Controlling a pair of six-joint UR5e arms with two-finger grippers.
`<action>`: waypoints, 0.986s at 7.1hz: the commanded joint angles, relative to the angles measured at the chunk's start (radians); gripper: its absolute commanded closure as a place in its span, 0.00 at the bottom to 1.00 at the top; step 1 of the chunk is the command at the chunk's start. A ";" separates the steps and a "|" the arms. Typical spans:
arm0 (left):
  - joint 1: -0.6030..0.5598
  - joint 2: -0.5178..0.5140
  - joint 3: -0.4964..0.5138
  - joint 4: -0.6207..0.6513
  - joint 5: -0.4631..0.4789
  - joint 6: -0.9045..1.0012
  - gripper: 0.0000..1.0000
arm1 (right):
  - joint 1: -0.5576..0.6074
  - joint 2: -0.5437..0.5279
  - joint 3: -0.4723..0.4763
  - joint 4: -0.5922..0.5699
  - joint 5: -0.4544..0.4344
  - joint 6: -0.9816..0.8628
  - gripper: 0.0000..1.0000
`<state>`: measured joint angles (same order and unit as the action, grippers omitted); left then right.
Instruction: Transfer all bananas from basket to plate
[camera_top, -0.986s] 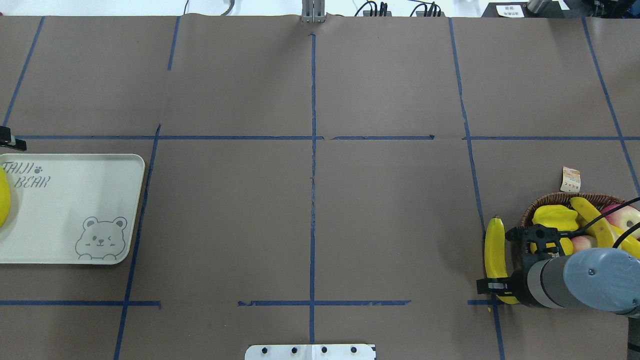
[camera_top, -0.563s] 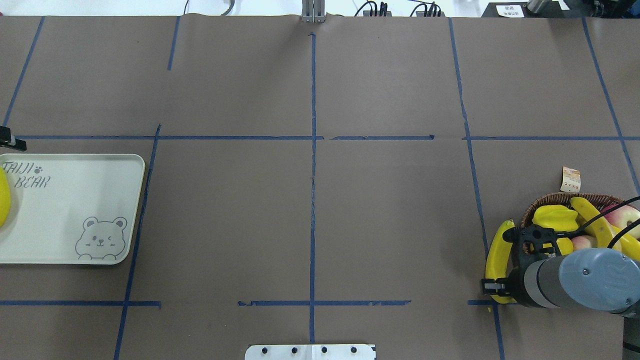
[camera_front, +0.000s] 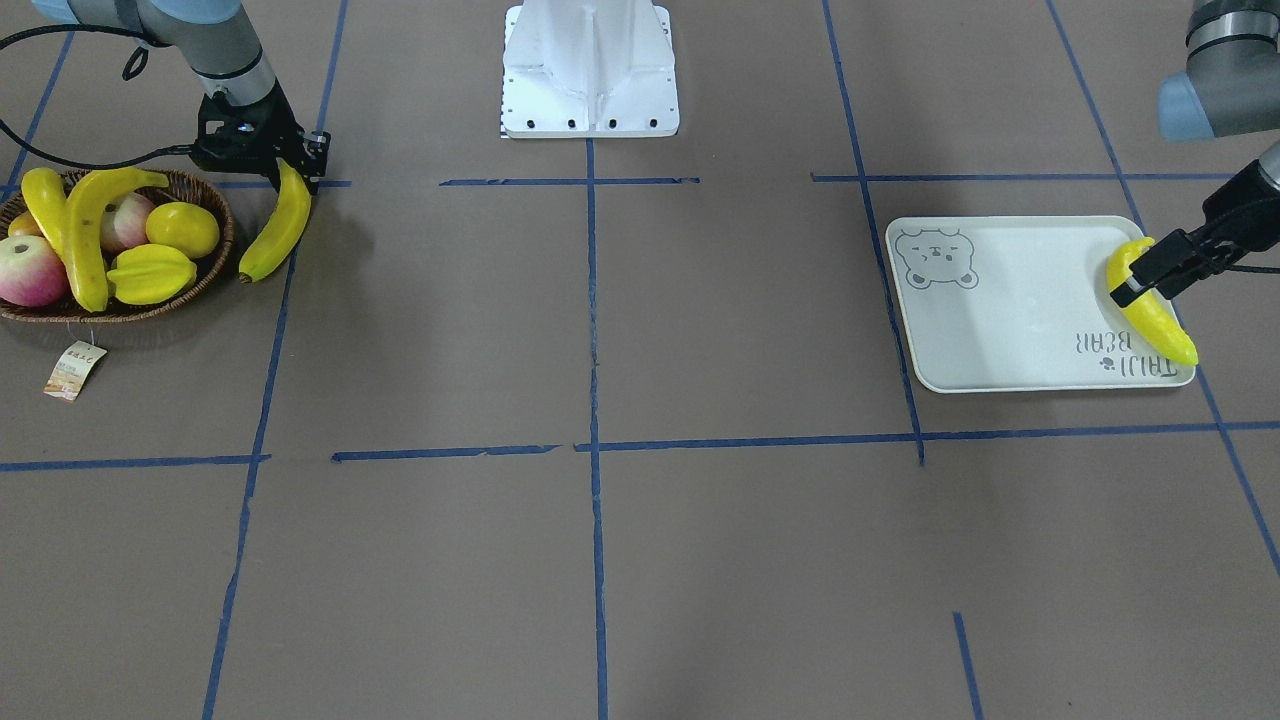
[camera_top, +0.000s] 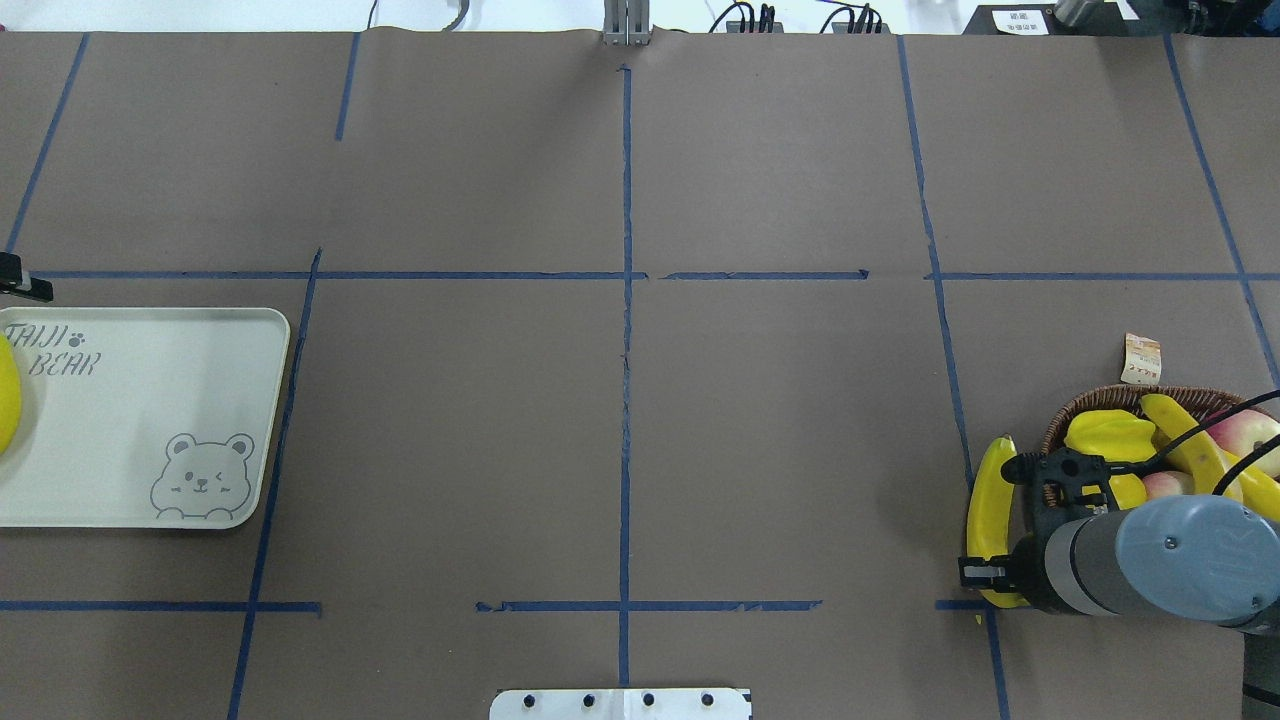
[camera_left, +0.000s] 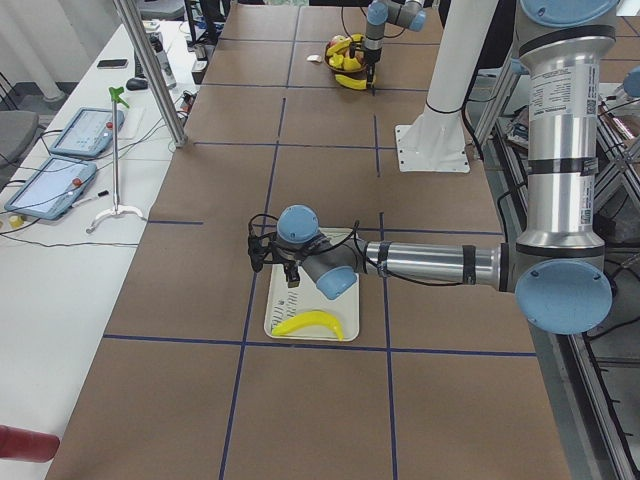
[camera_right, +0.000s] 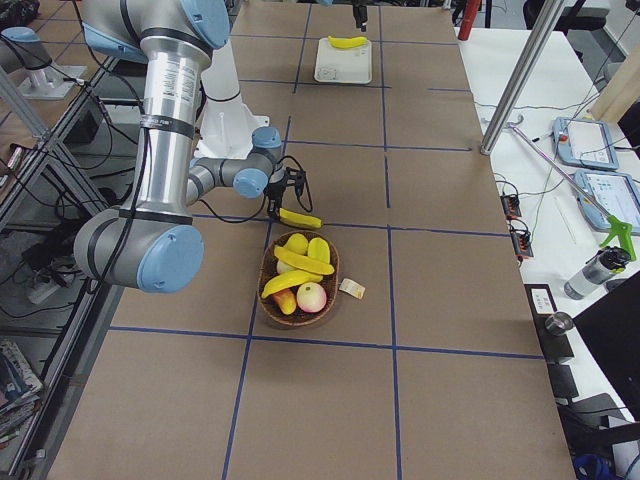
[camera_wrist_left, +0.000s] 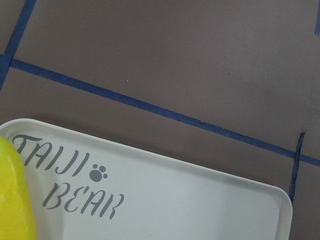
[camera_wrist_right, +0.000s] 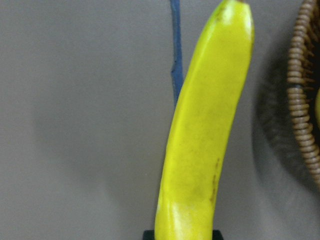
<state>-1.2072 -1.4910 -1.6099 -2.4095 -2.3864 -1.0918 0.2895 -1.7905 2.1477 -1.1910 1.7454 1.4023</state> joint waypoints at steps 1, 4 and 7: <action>0.000 -0.002 -0.034 0.000 0.001 0.000 0.00 | 0.017 0.008 0.066 -0.001 -0.006 0.001 0.97; 0.082 -0.153 -0.047 -0.011 -0.002 -0.034 0.00 | 0.025 0.223 0.060 0.002 -0.024 0.085 0.96; 0.211 -0.378 -0.064 -0.011 -0.001 -0.195 0.01 | 0.023 0.333 0.010 0.200 -0.047 0.133 0.95</action>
<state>-1.0372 -1.7937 -1.6636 -2.4204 -2.3871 -1.2209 0.3134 -1.4830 2.1918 -1.1180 1.7066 1.5021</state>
